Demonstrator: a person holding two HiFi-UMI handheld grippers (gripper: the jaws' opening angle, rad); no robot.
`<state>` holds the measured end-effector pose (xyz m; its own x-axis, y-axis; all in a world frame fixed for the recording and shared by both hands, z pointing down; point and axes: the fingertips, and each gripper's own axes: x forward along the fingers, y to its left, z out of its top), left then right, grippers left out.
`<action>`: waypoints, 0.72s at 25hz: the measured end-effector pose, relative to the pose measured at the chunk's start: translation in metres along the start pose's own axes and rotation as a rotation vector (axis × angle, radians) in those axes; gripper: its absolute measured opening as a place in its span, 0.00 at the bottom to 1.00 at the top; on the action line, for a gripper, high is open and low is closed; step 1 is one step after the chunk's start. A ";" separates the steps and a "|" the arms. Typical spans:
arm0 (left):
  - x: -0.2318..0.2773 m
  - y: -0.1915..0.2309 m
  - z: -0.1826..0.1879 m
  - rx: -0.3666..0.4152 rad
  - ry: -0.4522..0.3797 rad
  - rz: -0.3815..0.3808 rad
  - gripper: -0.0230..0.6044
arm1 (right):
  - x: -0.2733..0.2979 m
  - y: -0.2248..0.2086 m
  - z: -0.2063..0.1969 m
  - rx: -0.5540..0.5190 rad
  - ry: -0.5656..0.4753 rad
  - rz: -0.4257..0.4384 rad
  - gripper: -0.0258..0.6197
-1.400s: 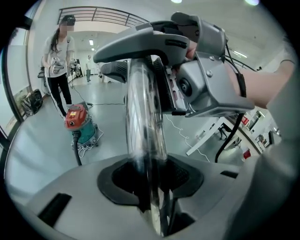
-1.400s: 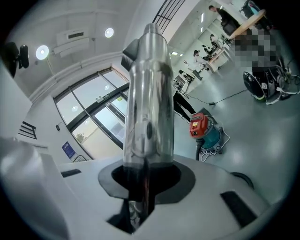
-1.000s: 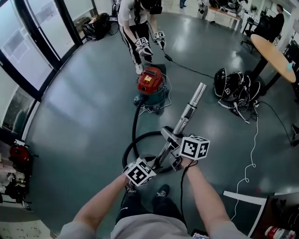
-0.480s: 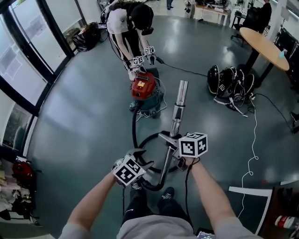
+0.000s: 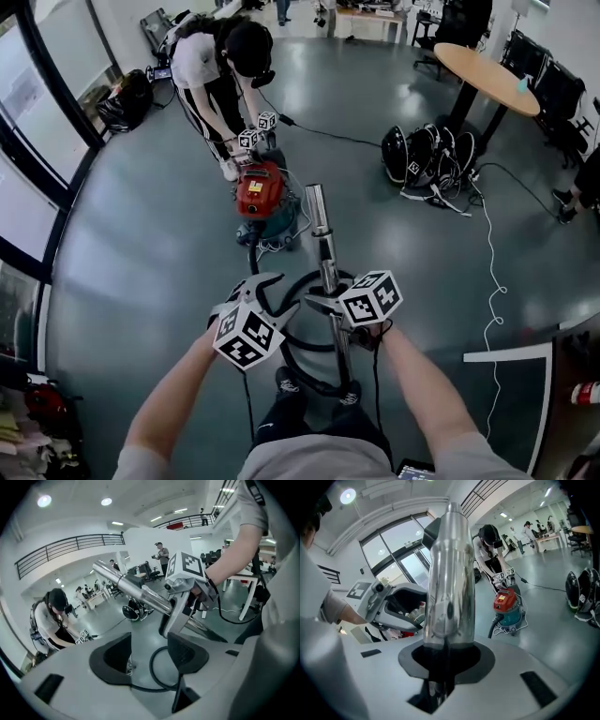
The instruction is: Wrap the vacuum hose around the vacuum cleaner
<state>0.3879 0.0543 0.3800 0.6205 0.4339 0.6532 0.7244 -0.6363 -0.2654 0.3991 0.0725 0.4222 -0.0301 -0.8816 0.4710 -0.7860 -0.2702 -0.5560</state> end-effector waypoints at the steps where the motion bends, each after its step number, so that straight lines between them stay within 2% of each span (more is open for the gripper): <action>1: -0.002 0.008 0.000 0.032 -0.007 0.001 0.41 | 0.008 0.000 0.001 0.000 0.013 -0.007 0.17; 6: -0.019 0.043 -0.006 0.179 -0.025 0.013 0.41 | 0.048 0.002 0.000 -0.011 0.104 -0.037 0.17; 12: -0.042 0.073 -0.008 0.328 -0.038 0.044 0.41 | 0.092 0.011 -0.005 -0.074 0.240 -0.040 0.17; 16: -0.050 0.088 -0.015 0.445 0.036 0.039 0.41 | 0.113 0.014 -0.010 -0.106 0.332 -0.006 0.17; 18: -0.047 0.091 -0.021 0.486 0.079 0.017 0.48 | 0.117 0.010 -0.015 -0.129 0.385 0.001 0.17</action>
<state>0.4181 -0.0369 0.3399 0.6226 0.3645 0.6924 0.7822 -0.2638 -0.5645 0.3785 -0.0278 0.4819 -0.2407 -0.6659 0.7062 -0.8561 -0.1973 -0.4777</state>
